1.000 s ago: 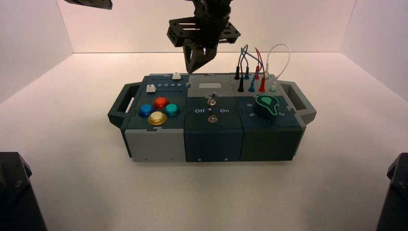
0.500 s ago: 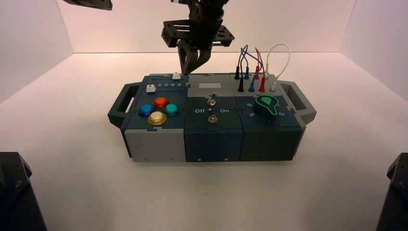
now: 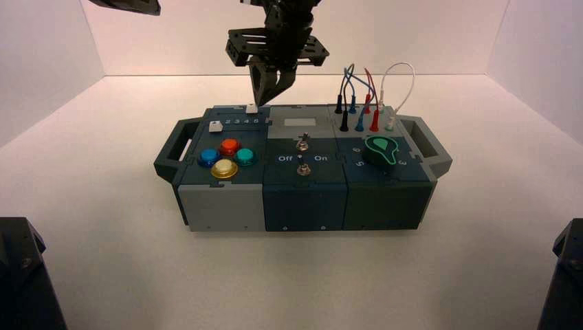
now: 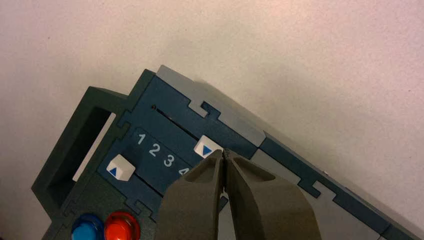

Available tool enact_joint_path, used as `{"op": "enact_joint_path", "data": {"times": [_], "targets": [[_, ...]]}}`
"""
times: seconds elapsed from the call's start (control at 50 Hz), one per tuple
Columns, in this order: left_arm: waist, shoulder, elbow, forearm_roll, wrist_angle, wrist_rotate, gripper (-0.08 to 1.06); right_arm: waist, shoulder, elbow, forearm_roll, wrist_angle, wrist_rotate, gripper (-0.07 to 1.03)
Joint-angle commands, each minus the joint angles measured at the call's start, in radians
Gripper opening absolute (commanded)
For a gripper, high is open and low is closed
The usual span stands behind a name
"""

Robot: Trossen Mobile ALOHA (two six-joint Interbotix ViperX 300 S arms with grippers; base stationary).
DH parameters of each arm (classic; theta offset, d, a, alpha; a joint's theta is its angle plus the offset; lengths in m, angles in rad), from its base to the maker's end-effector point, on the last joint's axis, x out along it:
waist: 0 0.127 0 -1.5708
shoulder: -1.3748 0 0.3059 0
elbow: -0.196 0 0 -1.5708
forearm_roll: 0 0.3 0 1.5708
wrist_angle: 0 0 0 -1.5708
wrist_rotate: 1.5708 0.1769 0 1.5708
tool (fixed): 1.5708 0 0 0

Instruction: Move the top slider to position 3.

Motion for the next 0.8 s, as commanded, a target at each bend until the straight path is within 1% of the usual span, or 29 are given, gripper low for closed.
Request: {"op": "enact_joint_path", "data": {"times": [0.02, 0.54, 0.8], "targets": [[-0.002, -0.005, -0.026, 0.002, -0.005, 0.003, -0.03, 0.008, -0.011, -0.031, 0.005, 0.005, 0.003, -0.02], [-0.002, -0.006, -0.028, 0.003, 0.0, 0.003, -0.03, 0.008, -0.006, -0.032, 0.014, 0.006, 0.005, -0.02], [-0.002, -0.006, -0.028, 0.002, 0.0, 0.005, -0.03, 0.008, 0.006, -0.051, 0.02, 0.017, 0.005, -0.02]]}}
